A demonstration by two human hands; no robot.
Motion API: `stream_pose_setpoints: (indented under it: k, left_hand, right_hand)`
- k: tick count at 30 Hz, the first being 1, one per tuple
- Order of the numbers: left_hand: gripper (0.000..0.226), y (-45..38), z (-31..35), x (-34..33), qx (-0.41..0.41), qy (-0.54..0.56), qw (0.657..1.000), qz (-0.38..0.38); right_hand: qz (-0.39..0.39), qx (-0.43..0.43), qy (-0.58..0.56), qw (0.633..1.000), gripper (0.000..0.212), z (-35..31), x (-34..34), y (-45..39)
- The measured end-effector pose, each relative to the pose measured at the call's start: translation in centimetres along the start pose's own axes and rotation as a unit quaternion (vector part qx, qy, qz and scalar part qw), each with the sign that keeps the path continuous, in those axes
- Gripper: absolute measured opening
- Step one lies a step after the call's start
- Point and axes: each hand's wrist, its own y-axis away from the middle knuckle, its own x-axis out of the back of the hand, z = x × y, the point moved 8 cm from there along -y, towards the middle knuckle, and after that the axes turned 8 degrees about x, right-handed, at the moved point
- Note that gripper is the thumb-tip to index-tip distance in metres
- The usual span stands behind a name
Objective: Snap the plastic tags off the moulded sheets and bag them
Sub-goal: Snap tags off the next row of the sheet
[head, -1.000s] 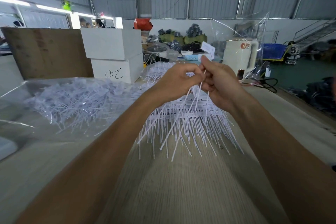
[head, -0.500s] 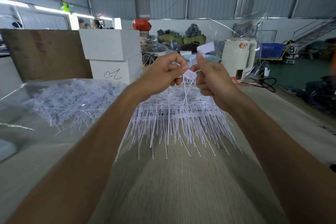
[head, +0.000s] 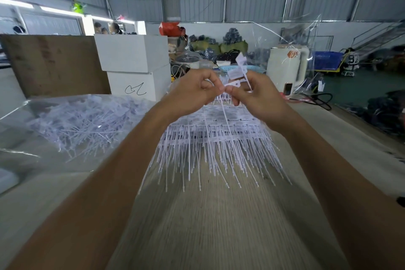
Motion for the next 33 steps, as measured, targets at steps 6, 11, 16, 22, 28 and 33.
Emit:
stream_pose_setpoints:
  k: [6,11,16,22,28,33]
  left_hand:
    - [0.015,-0.1,1.1,1.0,-0.016,-0.037,0.998,0.041]
    - [0.013,-0.2,1.0,1.0,-0.023,-0.13,0.99,0.044]
    - [0.012,-0.3,2.3,0.9,-0.058,-0.128,0.987,0.078]
    - [0.028,-0.1,1.6,0.2,-0.042,-0.107,0.993,0.023]
    - [0.029,0.4,2.2,0.5,-0.08,-0.018,0.996,0.021]
    - [0.019,0.3,1.8,1.0,-0.085,0.01,0.995,0.041]
  right_hand:
    - [0.034,0.059,0.183,0.981,0.033,-1.4,0.5,-0.6]
    - [0.047,-0.015,0.267,0.963,0.041,0.4,0.9,-0.5]
    - [0.096,-0.069,0.063,0.991,0.041,2.6,2.6,-0.1]
    - [0.033,-0.084,-0.062,0.994,0.048,1.8,1.5,-0.2]
    - [0.062,-0.076,-0.069,0.993,0.043,1.0,0.7,0.1]
    - [0.038,-0.105,-0.07,0.991,0.044,0.9,-0.6,0.1]
